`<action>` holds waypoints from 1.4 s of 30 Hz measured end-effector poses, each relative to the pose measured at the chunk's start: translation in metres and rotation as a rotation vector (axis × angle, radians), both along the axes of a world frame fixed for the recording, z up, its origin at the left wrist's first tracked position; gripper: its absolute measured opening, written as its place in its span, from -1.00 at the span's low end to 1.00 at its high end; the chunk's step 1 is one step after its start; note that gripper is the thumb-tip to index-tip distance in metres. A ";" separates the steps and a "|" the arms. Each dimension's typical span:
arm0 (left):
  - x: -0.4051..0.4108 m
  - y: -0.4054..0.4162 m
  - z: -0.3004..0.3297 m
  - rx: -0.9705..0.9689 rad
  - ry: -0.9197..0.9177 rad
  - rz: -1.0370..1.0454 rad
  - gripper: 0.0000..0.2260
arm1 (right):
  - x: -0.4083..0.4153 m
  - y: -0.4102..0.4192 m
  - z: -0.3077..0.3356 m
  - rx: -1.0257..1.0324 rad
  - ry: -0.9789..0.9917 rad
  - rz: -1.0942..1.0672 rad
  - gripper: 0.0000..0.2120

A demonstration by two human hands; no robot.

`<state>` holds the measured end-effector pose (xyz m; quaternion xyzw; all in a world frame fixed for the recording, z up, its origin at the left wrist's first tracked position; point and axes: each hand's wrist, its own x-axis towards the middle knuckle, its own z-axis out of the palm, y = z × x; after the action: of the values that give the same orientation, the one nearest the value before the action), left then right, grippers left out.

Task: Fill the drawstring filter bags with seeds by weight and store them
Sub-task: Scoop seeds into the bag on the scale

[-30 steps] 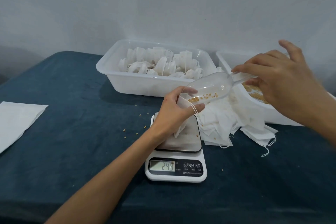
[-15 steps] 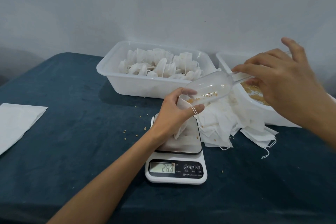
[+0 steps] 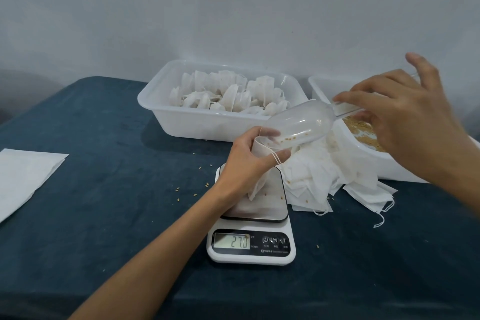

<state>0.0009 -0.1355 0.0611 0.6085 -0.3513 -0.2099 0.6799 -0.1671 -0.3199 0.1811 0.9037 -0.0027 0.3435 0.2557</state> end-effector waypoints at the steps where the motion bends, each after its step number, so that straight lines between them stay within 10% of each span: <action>1: 0.000 0.000 0.000 0.002 0.000 0.003 -0.66 | 0.000 0.000 0.000 0.005 -0.006 0.004 -0.73; 25: 0.001 -0.001 0.001 -0.005 0.009 0.007 -0.67 | 0.001 -0.101 -0.030 0.926 -0.018 -0.311 -0.74; 42: 0.003 -0.001 -0.001 0.005 0.008 -0.013 -0.67 | 0.017 -0.184 -0.077 0.905 0.301 -0.931 -0.85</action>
<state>0.0036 -0.1364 0.0599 0.6069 -0.3518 -0.2175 0.6787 -0.1500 -0.5037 0.1041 0.8643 -0.5011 0.0324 -0.0298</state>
